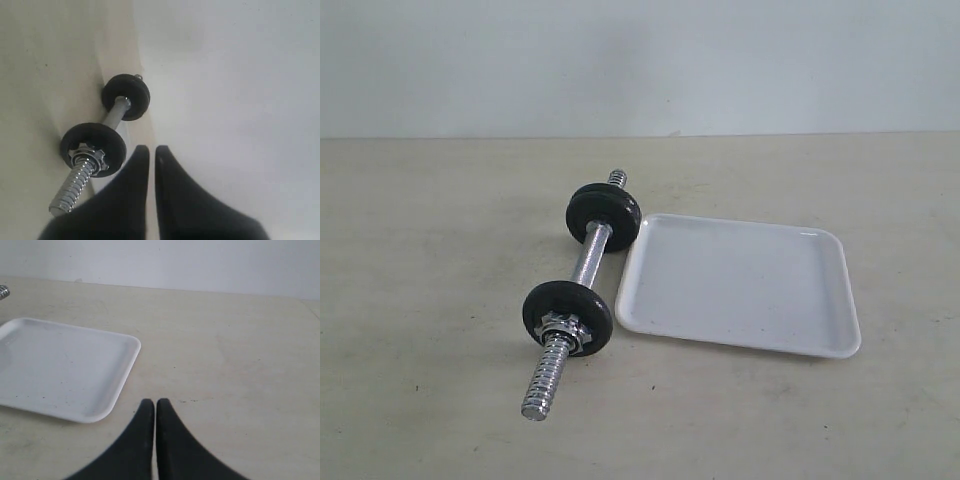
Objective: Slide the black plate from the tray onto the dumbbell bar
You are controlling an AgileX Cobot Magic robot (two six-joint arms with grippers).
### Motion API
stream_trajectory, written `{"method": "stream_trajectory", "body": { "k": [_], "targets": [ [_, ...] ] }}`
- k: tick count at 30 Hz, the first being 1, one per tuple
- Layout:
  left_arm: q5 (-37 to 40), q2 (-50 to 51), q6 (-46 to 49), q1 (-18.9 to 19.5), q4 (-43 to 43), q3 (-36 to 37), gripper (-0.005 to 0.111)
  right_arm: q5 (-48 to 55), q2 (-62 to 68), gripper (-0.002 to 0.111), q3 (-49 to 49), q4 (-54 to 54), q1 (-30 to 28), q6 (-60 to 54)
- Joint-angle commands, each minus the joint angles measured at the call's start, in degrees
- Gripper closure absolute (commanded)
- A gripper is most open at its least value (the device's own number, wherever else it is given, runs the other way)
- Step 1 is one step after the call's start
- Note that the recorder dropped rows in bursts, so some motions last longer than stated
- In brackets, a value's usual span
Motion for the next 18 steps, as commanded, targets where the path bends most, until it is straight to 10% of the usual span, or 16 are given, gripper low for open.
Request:
{"method": "stream_trajectory", "body": {
  "k": [1,18],
  "targets": [
    [0.40,-0.28,0.45,0.12,3.71,-0.03,0.102,-0.32,-0.25,0.109,-0.02,-0.41,0.02,-0.02],
    [0.12,-0.28,0.45,0.12,0.18,-0.03,0.102,-0.32,-0.25,0.109,-0.02,-0.41,0.05,0.40]
  ]
}}
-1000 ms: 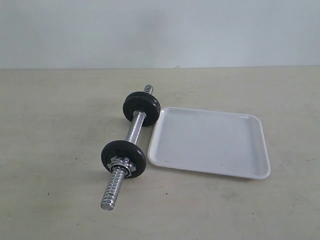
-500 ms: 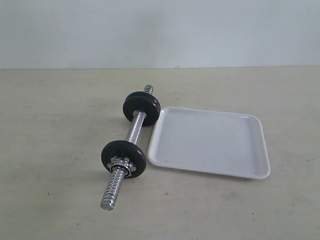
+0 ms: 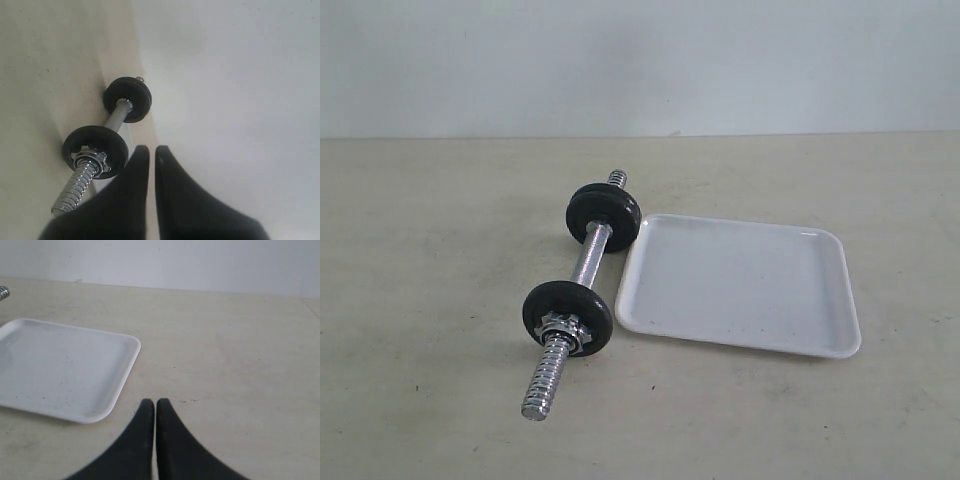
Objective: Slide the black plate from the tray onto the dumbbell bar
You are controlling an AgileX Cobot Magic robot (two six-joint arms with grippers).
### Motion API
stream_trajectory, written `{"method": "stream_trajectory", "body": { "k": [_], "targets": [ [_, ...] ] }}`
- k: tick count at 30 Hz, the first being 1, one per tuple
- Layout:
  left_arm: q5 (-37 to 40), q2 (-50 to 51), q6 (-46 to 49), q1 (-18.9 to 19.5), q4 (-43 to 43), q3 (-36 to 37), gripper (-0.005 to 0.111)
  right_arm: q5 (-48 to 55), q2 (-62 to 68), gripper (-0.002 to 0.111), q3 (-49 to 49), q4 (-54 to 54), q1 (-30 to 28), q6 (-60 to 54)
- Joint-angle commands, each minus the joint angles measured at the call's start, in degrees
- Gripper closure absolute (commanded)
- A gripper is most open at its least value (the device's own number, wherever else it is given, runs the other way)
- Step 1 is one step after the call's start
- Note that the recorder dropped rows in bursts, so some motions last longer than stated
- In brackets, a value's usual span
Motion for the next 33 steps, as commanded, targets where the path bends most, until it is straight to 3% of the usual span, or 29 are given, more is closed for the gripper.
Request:
{"method": "stream_trajectory", "body": {
  "k": [1,7,17,33],
  "targets": [
    [0.10,-0.28,0.45,0.12,0.06,-0.03,0.102,-0.32,-0.25,0.109,-0.02,-0.30,0.05,0.06],
    [0.10,-0.28,0.45,0.12,4.72,-0.03,0.102,-0.32,-0.25,0.109,-0.02,-0.30,0.05,0.06],
    [0.10,-0.28,0.45,0.12,20.69,-0.03,0.102,-0.32,-0.25,0.109,-0.02,-0.30,0.05,-0.16],
    [-8.33,-0.28,0.63,0.12,19.74,-0.03,0.102,-0.32,-0.25,0.109,-0.02,-0.30,0.05,-0.01]
  ]
}}
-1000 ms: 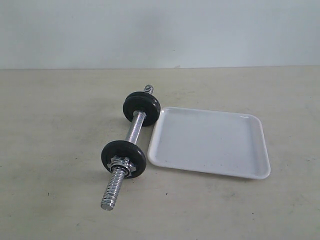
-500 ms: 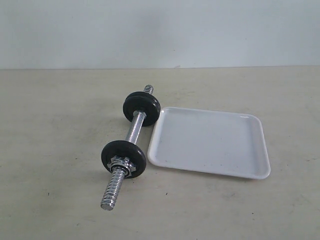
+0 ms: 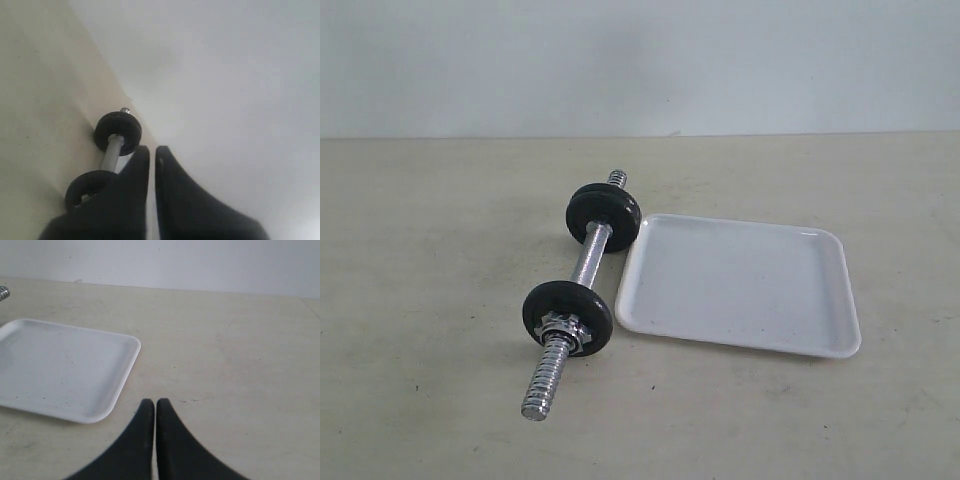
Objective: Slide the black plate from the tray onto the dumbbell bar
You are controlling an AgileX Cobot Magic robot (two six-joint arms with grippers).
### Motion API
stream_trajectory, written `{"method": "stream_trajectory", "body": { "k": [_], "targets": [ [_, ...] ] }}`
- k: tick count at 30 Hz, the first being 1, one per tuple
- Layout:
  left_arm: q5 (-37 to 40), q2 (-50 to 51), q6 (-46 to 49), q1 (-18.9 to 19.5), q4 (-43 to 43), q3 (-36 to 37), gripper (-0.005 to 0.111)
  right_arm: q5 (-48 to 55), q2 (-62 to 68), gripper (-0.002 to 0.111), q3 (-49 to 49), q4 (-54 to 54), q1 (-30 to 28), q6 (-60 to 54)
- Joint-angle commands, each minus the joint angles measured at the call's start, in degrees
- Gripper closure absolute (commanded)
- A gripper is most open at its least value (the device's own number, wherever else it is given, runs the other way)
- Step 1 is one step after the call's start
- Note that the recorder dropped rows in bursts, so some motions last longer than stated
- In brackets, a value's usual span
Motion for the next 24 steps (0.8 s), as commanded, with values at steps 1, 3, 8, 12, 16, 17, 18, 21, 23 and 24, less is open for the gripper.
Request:
{"method": "stream_trajectory", "body": {
  "k": [1,3,8,12,16,17,18,21,23,24],
  "targets": [
    [-1.85,-0.28,2.45,0.12,-0.75,-0.03,0.102,-0.32,-0.25,0.109,-0.02,-0.30,0.05,-0.15],
    [-1.60,-0.28,12.27,0.12,-3.29,-0.03,0.102,-0.32,-0.25,0.109,-0.02,-0.30,0.05,-0.03],
    [-1.60,-0.28,48.99,0.12,-11.48,-0.03,0.102,-0.32,-0.25,0.109,-0.02,-0.30,0.05,-0.03],
    [-0.42,-0.28,78.79,0.12,-13.52,-0.03,0.102,-0.32,-0.25,0.109,-0.02,-0.30,0.05,-0.03],
    [3.51,-0.28,94.97,0.12,-16.14,-0.03,0.102,-0.32,-0.25,0.109,-0.02,-0.30,0.05,-0.03],
    [4.76,-0.28,95.28,0.12,-16.30,-0.03,0.102,-0.32,-0.25,0.109,-0.02,-0.30,0.05,-0.03],
    [5.92,-0.28,95.28,0.12,-16.30,-0.03,0.102,-0.32,-0.25,0.109,-0.02,-0.30,0.05,-0.03],
    [7.06,-0.28,94.55,0.12,-16.30,-0.03,0.102,-0.32,-0.25,0.109,-0.02,-0.30,0.05,-0.03],
    [7.06,-0.28,94.55,0.12,-16.30,-0.03,0.102,-0.32,-0.25,0.109,-0.02,-0.30,0.05,-0.03],
    [7.05,-0.28,94.54,0.12,-16.05,-0.03,0.102,-0.32,-0.25,0.109,-0.02,-0.30,0.05,-0.14]
  ]
}}
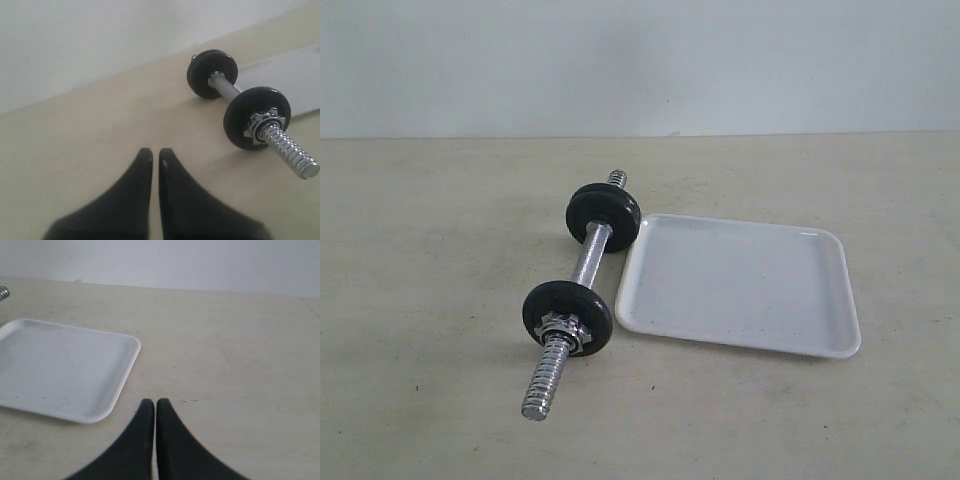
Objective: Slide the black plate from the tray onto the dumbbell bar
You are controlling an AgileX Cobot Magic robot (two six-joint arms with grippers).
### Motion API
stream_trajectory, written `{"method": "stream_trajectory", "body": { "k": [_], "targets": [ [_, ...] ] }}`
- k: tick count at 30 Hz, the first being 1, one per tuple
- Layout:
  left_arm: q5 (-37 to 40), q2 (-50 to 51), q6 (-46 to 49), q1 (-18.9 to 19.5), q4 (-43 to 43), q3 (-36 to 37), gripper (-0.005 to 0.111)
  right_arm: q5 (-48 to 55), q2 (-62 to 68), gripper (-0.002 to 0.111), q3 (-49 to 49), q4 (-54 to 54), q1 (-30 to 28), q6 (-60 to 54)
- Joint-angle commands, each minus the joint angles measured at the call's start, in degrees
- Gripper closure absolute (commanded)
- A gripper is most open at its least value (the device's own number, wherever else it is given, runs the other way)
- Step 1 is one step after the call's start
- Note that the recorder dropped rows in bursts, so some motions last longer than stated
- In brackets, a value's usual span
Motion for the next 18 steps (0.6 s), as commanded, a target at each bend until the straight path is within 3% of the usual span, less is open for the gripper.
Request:
{"method": "stream_trajectory", "body": {
  "k": [1,9,18],
  "targets": [
    [0.52,-0.28,0.74,0.12,-0.46,-0.03,0.102,-0.32,-0.25,0.109,-0.02,-0.30,0.05,-0.14],
    [0.52,-0.28,0.74,0.41,2.10,-0.03,0.102,-0.32,-0.25,0.109,-0.02,-0.30,0.05,-0.14],
    [-0.08,-0.28,-2.43,15.70,2.10,-0.03,0.102,-0.32,-0.25,0.109,-0.02,-0.30,0.05,-0.14]
  ]
}}
